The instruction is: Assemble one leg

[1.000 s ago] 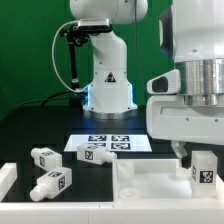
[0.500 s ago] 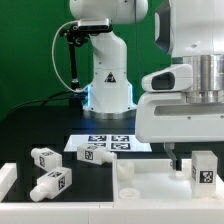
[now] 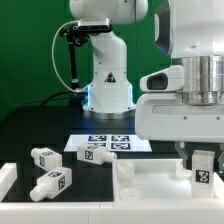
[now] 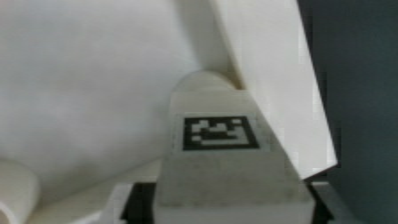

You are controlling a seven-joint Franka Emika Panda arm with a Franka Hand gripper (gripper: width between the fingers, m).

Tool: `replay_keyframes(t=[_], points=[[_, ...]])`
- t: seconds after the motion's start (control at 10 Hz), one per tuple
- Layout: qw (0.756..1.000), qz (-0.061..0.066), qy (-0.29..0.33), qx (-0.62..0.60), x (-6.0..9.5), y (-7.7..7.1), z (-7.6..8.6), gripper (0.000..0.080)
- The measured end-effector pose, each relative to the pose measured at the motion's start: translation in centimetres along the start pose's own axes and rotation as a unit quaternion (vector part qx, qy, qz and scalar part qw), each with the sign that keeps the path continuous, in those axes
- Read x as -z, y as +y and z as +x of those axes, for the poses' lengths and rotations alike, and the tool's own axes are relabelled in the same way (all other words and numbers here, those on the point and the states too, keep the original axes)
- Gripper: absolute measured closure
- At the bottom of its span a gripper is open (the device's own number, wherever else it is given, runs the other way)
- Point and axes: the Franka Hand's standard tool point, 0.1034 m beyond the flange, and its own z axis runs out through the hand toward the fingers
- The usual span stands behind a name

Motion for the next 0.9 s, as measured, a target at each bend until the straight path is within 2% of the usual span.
replay_keyframes(t=[0.1, 0.2, 0.3, 0.4, 0.5, 0.6, 0.9], points=[[1.0, 0.0, 0.0, -0.018, 0.0, 0.02, 0.0, 0.0515], [0.994, -0.01, -0.006, -0.109, 0.04, -0.05, -0.27, 0.0515], [0.983, -0.024, -0.012, -0.183, 0.07, -0.26, -0.45, 0.0515], [0.956, -0.03, -0.014, -0.29, 0.01, -0.26, -0.14, 0.0515], [0.926, -0.027, -0.016, -0.376, -0.02, -0.14, -0.1, 0.0515], [0.874, -0.023, -0.019, -0.485, -0.02, -0.16, -0.13, 0.0515], [0.805, -0.022, -0.021, -0.592, -0.02, 0.04, -0.1, 0.0515]])
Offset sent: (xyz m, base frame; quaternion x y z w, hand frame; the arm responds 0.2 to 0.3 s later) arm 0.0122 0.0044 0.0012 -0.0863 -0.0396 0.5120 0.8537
